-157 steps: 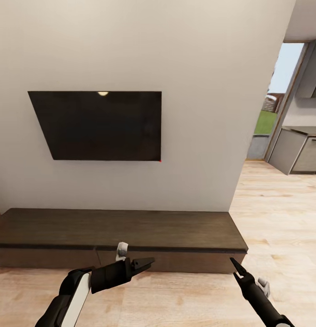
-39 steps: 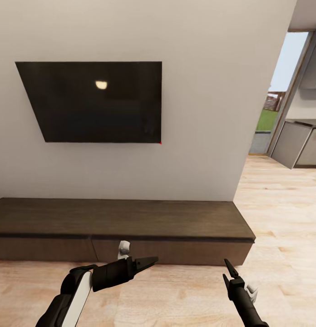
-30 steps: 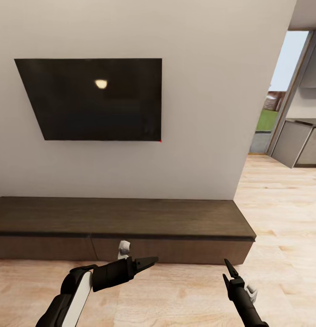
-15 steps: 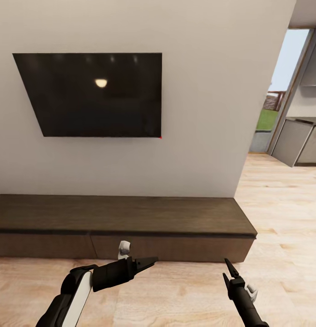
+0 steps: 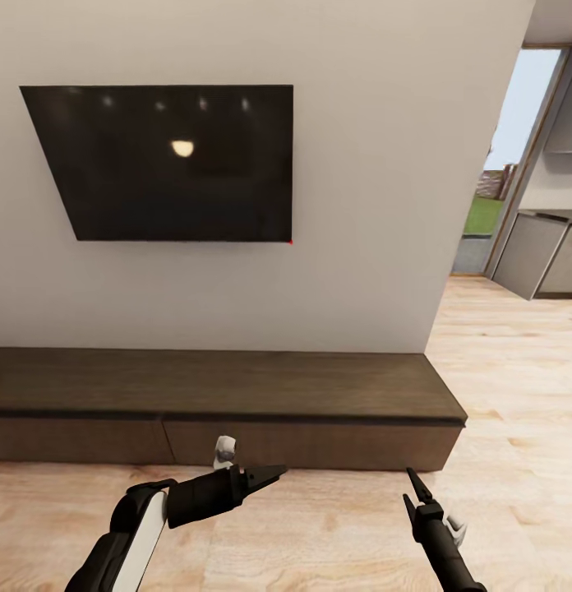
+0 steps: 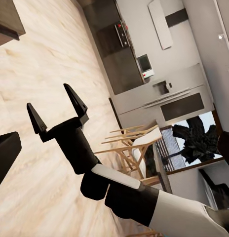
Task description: Place each of the two pumpkins and all three candles from the living room inside a cabinet in the living room (use any cabinet), then make sure every cabinet is closed, and position the cauldron so it is next to a table in the living room.
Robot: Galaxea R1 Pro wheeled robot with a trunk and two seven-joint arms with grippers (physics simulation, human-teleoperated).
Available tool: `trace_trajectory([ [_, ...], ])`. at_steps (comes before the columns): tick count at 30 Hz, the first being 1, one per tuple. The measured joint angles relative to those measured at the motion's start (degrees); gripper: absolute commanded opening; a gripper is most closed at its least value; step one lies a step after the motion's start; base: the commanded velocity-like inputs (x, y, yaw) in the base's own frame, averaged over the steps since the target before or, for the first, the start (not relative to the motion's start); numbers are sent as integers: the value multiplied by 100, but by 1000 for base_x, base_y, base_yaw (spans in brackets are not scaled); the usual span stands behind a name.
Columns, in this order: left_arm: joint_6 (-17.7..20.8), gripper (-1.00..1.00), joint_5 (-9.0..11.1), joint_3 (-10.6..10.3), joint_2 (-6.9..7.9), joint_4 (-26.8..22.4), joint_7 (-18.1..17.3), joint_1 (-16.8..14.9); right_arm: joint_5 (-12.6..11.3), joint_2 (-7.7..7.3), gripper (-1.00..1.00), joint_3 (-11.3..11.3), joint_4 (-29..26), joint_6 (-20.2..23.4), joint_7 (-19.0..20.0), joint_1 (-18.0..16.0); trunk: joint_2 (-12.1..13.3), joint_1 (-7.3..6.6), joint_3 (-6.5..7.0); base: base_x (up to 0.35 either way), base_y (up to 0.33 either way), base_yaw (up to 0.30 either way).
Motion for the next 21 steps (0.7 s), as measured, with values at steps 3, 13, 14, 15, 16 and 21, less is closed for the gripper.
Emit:
trace_trajectory([
  [3,1,100,0,1,3,0,-1,0,0,-1,100,0,0,0,-1,1,-120,66,-54,0,0,0],
  [13,2,100,-1,5,5,0,3,0,-7,-3,100,-24,7,8,7,0,-521,286,-233,0,0,0],
  [14,2,100,-1,4,4,0,1,0,-8,-3,100,-26,7,8,7,0,-562,308,-251,0,0,0],
  [15,1,100,-4,2,6,0,2,0,-8,-3,100,-30,8,8,8,0,-602,330,-269,0,0,0],
  [16,1,100,-5,1,6,0,0,0,-9,-3,100,-32,8,8,8,0,-642,352,-287,0,0,0],
  [21,1,100,-8,2,4,0,0,0,-15,-6,100,-40,15,14,-1,0,-842,461,-377,0,0,0],
])
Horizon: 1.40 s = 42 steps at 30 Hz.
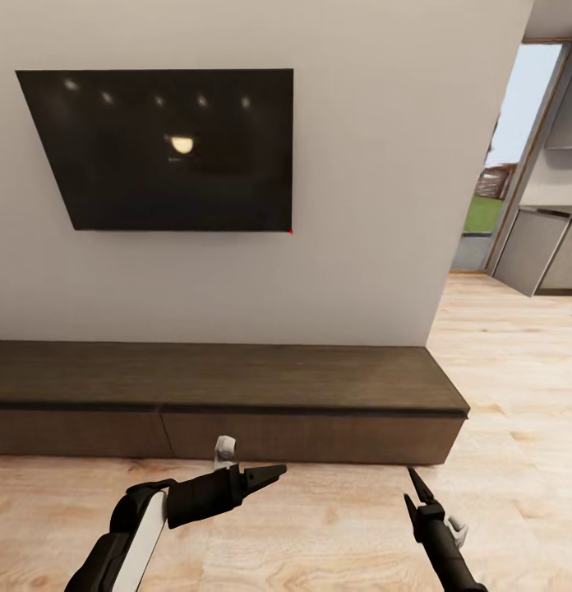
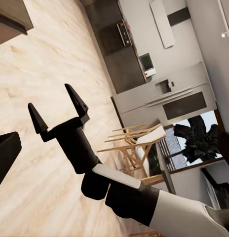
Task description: Place each of the two pumpkins and all three candles from the living room inside a cabinet in the living room (use any cabinet), then make sure every cabinet is closed, and position the cauldron so it is next to a table in the living room.
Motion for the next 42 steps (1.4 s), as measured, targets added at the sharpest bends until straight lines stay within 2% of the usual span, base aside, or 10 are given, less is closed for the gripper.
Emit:
trace_trajectory([
  [2,0,100,0,3,2,0,-1,0,-20,-3,100,-3,1,2,-6,0,-80,44,-36,0,0,0],
  [8,0,100,-1,0,-1,0,-1,0,-389,-21,100,-3,55,271,1,0,-321,176,-144,0,0,0],
  [11,2,100,-1,0,0,0,-3,0,-456,-23,100,-4,67,347,0,0,-441,242,-197,0,0,0],
  [42,2,100,6,-2,2,0,-3,0,-434,11,100,6,73,309,-119,0,-1685,923,-754,0,0,0],
])
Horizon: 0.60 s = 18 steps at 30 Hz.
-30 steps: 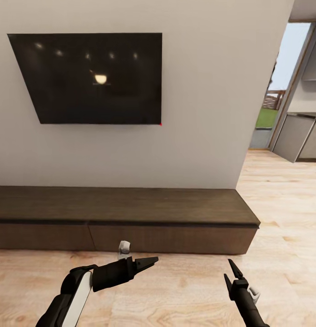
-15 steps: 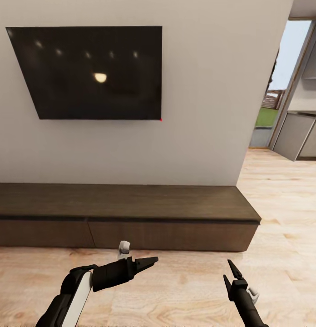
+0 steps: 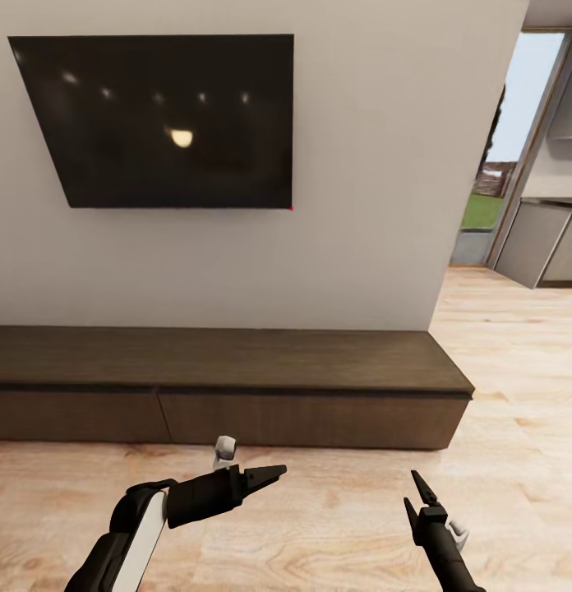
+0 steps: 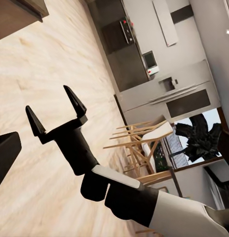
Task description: Place each of the two pumpkins and all three candles from the living room inside a cabinet in the living room (use any cabinet), then make sure every cabinet is closed, and position the cauldron so it is next to a table in the living room.
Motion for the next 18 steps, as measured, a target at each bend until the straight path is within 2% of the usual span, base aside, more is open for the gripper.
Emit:
trace_trajectory([
  [14,-1,100,0,-4,-6,0,0,0,2,-7,100,1,0,-7,0,0,-562,308,-251,0,0,0],
  [18,-1,100,-3,-1,-5,0,-1,0,-1,-6,100,1,0,-5,0,0,-563,308,-252,0,0,0],
])
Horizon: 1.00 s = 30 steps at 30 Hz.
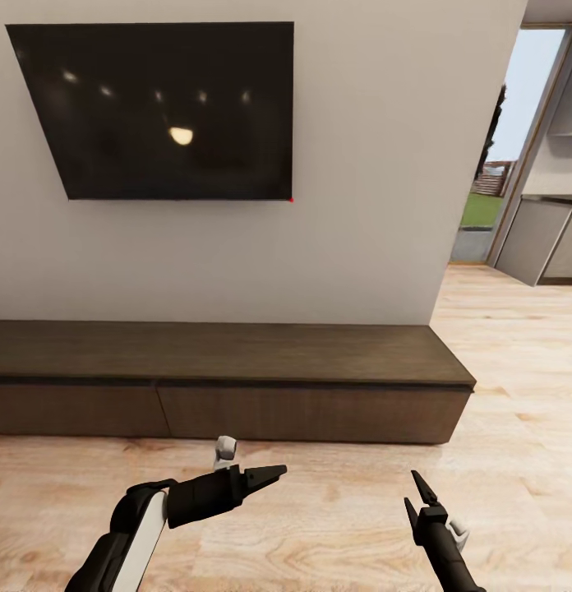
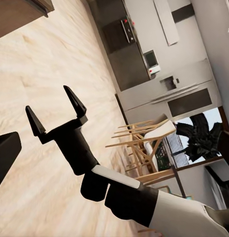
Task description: Place each of the two pumpkins and all three candles from the living room inside a cabinet in the living room (use any cabinet), then make sure every cabinet is closed, and position the cauldron so it is next to a table in the living room.
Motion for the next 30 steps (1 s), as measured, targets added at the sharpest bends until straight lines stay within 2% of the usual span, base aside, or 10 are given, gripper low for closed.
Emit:
trace_trajectory([
  [5,5,100,7,1,6,-6,-2,0,13,0,100,0,0,-3,0,0,0,0,0,0,0,0],
  [9,1,100,257,-6,10,-9,5,6,10,-1,100,1,0,-7,0,0,0,-1,0,56,0,0],
  [12,2,100,317,-7,22,-9,6,8,19,3,100,1,0,-8,0,0,0,-3,0,236,0,0],
  [30,0,100,341,-10,16,-9,7,9,17,-2,100,4,0,-8,0,0,0,-1,0,80,0,0],
])
